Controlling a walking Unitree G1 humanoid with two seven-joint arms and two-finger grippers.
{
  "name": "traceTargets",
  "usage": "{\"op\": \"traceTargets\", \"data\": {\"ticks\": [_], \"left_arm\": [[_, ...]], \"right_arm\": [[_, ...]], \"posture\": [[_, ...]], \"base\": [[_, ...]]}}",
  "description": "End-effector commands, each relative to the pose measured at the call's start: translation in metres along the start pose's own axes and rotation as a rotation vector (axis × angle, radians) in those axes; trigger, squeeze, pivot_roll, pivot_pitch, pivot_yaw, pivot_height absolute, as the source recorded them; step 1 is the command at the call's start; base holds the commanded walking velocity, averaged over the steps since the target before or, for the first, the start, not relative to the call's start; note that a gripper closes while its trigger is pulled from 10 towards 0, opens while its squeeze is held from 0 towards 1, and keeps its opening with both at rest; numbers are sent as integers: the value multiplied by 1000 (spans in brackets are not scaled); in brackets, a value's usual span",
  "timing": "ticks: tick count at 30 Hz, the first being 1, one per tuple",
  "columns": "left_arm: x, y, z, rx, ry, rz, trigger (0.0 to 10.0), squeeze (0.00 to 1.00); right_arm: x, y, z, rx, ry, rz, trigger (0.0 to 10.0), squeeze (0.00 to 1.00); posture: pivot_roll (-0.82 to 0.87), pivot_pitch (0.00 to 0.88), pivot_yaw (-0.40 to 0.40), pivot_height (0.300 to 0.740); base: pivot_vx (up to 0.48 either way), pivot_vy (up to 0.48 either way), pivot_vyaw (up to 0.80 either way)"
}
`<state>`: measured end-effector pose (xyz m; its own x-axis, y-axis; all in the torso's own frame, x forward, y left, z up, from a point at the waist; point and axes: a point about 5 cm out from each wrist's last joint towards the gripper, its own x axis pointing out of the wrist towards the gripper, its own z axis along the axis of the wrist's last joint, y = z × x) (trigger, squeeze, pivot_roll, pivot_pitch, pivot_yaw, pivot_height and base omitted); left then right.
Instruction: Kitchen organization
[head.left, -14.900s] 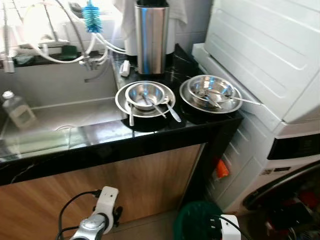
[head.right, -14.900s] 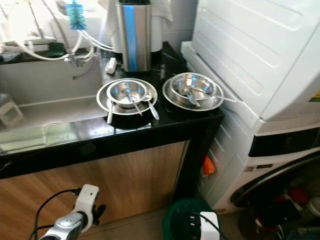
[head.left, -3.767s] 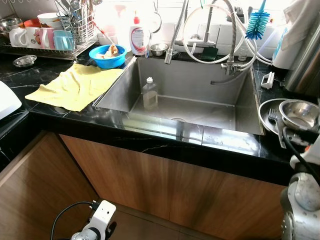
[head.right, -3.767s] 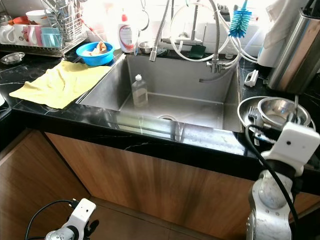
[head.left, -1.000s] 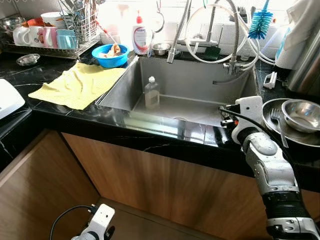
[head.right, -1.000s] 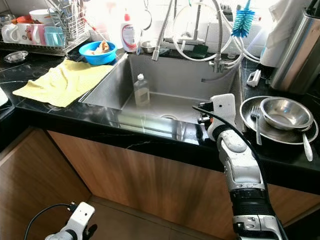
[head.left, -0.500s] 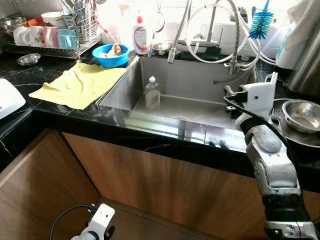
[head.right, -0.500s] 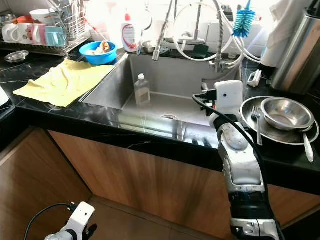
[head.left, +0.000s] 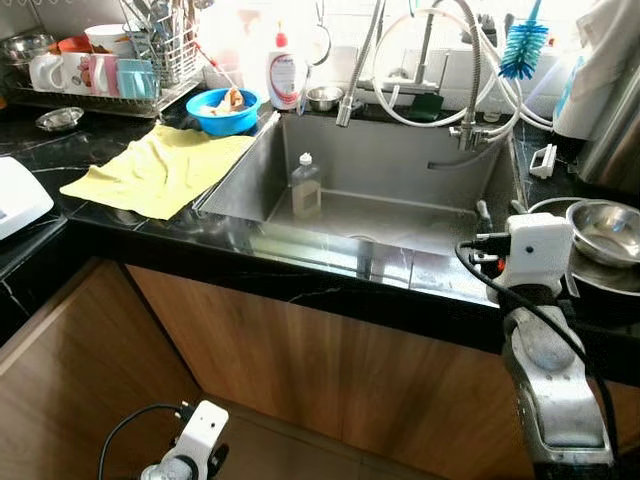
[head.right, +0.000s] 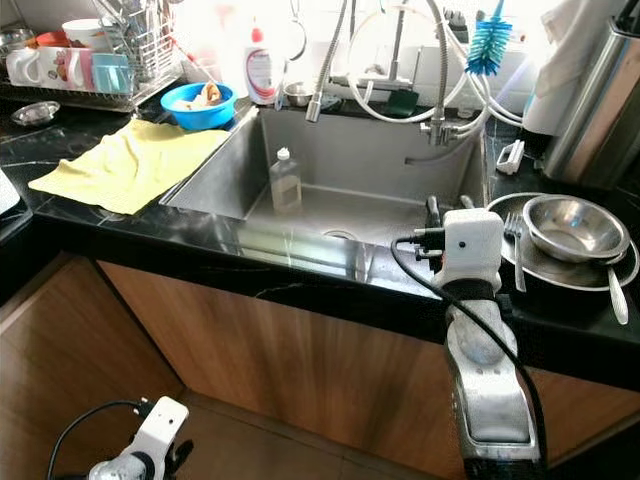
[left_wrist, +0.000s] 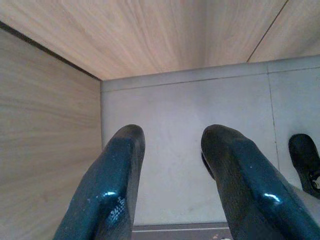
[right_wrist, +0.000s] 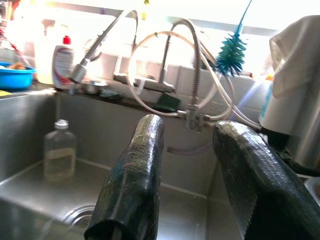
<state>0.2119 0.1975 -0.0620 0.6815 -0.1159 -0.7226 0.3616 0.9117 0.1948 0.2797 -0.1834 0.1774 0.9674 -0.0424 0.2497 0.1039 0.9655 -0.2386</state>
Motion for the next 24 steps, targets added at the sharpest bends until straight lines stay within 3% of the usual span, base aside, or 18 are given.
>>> {"op": "traceTargets", "data": {"ticks": [1, 4, 9, 14, 20, 22, 24], "left_arm": [[1, 4, 3, 7, -4, 7, 10000, 0], [1, 4, 4, 11, -4, 6, 10000, 0], [1, 3, 3, 15, -1, 4, 10000, 0], [1, 2, 3, 17, 3, 1, 10000, 0], [1, 1, 2, 21, 10, 0, 10000, 0], [1, 0, 1, 26, 12, -5, 10000, 0], [1, 0, 0, 25, 12, -5, 10000, 0]], "right_arm": [[-4, 6, 15, 2, -74, 9, 10000, 0], [-12, 7, 14, 7, -73, -9, 10000, 0], [-36, 12, -8, -46, 19, 14, 10000, 0], [-65, 7, -41, -90, 147, 33, 10000, 0], [-83, 9, -54, -81, 200, 40, 10000, 0], [-101, 10, -73, -84, 277, 35, 10000, 0], [-106, 11, -79, -74, 300, 31, 10000, 0]], "posture": [[-135, 0, 46, 740], [-138, 0, 47, 740], [-133, 0, 43, 740], [-144, 0, 43, 740], [-145, 0, 41, 740], [-139, 0, 40, 740], [-137, 0, 38, 740]], "base": [[0, 0, 0], [0, 0, 0], [0, 0, 0], [0, 0, 0], [0, 0, 0], [0, 0, 0], [0, 0, 0]]}}
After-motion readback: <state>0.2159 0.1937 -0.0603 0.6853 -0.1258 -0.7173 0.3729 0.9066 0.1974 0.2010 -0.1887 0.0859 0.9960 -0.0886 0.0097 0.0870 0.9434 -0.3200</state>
